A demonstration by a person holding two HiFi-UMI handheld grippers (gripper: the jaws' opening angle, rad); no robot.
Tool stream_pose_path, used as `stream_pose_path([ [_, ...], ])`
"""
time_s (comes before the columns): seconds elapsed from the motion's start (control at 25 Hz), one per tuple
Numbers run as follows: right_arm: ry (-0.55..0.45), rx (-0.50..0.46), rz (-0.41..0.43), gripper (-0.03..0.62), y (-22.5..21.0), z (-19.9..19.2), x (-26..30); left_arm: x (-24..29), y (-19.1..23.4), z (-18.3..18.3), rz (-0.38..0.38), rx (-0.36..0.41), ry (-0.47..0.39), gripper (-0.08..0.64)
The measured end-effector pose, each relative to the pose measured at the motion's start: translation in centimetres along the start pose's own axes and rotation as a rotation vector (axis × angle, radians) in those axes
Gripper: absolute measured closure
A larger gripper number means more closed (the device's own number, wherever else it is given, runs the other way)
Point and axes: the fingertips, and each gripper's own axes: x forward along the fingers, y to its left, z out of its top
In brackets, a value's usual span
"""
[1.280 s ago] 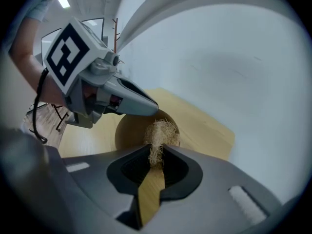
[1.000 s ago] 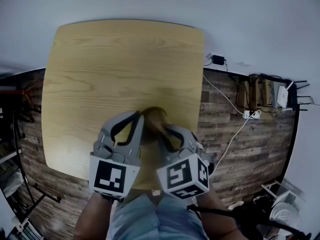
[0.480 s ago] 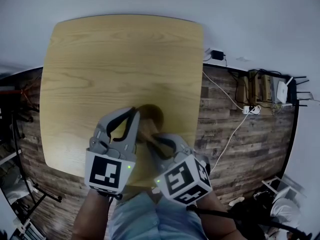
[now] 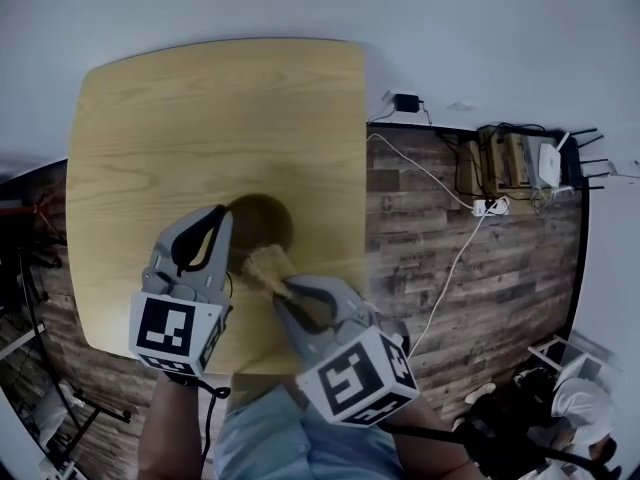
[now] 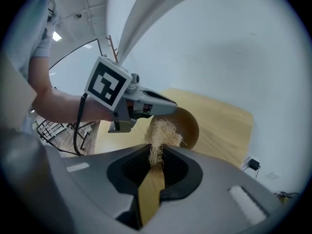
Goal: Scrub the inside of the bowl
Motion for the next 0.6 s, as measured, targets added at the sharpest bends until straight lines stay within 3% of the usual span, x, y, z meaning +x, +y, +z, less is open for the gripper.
stream_pose_path([
  [0.28, -0.043, -0.01, -0.107, 0.538, -2.8, 1.1, -0.4, 0.4, -0.9, 0.3, -0.014, -0.026, 0.021, 0.529],
  [0.6, 0.01, -0.025, -0.196, 0.538, -5.3, 1.3, 2.3, 0.8, -1.6, 0.0, -0.051, -0.119, 0.023, 0.529],
])
